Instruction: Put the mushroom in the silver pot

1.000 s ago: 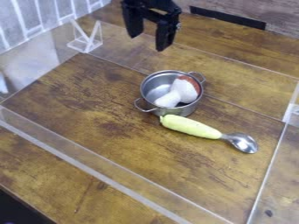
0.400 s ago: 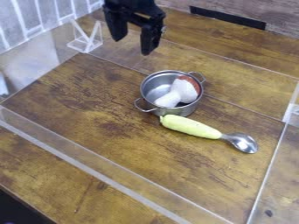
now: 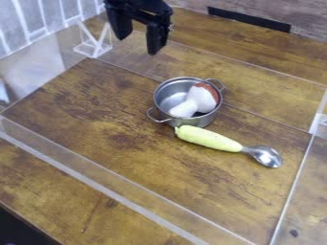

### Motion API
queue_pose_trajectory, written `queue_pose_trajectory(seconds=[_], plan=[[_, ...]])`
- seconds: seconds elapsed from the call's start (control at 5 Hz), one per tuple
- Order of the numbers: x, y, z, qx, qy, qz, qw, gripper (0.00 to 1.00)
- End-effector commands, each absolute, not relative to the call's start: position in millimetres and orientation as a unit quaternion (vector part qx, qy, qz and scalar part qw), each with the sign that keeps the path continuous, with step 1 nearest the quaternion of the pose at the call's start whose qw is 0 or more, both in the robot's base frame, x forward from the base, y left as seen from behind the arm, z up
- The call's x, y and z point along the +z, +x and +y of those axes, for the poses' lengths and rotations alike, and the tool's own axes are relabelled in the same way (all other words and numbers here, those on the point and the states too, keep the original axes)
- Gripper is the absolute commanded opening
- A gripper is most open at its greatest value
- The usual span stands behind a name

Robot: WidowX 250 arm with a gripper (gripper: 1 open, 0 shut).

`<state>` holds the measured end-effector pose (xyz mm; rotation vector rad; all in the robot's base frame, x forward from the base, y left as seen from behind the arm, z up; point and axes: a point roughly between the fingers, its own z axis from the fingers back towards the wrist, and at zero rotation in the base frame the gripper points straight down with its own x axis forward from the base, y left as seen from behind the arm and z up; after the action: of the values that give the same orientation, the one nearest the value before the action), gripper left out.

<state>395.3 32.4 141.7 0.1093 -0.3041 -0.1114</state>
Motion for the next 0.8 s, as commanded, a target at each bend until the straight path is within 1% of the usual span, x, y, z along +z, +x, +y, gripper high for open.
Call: queue_pose_trajectory(seconds=[0.0, 0.6], plan=[[166.5, 396.2, 36.0, -0.049, 0.062, -0.195, 0.978, 1.00], [157.6, 403.8, 36.2, -0.085, 0.064, -0.209, 0.972, 1.00]])
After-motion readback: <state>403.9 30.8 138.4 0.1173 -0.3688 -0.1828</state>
